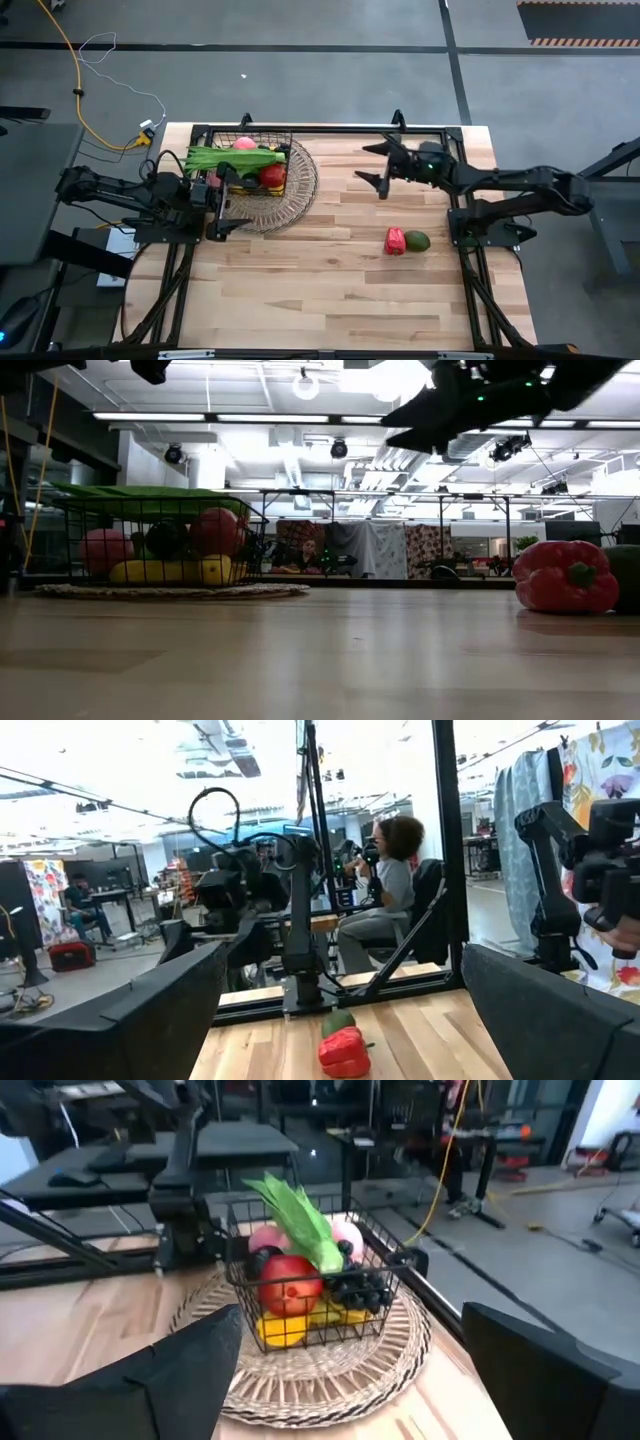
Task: Build produce basket
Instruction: Put the red bell pepper into the black wire basket
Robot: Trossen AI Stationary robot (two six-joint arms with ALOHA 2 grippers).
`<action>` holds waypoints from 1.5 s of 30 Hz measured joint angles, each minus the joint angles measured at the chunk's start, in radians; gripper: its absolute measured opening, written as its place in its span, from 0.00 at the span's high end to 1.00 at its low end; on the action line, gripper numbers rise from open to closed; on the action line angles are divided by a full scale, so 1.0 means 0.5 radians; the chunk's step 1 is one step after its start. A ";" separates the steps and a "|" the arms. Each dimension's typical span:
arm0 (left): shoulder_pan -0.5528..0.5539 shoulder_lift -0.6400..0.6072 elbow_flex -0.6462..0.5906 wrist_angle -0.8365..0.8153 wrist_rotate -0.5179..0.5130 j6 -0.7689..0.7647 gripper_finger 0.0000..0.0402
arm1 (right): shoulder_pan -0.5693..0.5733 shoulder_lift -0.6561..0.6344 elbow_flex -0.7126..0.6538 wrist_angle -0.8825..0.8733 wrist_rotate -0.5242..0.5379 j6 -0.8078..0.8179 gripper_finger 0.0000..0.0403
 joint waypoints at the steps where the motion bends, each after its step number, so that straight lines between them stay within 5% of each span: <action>1: 0.000 0.002 0.000 -0.002 0.000 0.001 0.02 | 0.010 -0.036 -0.041 0.032 0.023 0.006 0.09; 15: 0.000 0.002 0.000 -0.006 -0.117 0.030 0.02 | 0.025 -0.109 -0.126 0.116 0.047 0.213 0.09; 27: 0.000 0.047 0.000 -0.005 -0.251 -0.156 0.02 | 0.018 -0.108 -0.125 -0.010 0.160 0.859 0.09; 32: 0.048 0.055 0.000 0.013 -0.294 -0.142 0.02 | 0.086 -0.109 0.135 -0.971 0.018 1.115 0.09; 38: 0.150 0.054 0.000 0.046 -0.298 -0.060 0.02 | 0.418 0.007 0.596 -2.375 0.380 1.709 0.09; 41: 0.200 0.055 0.000 0.044 -0.298 -0.036 0.02 | 0.598 0.091 0.687 -2.761 0.402 2.187 0.09; 45: 0.256 0.054 0.000 0.059 -0.298 -0.047 0.02 | 0.813 0.187 0.700 -2.819 0.403 2.625 0.09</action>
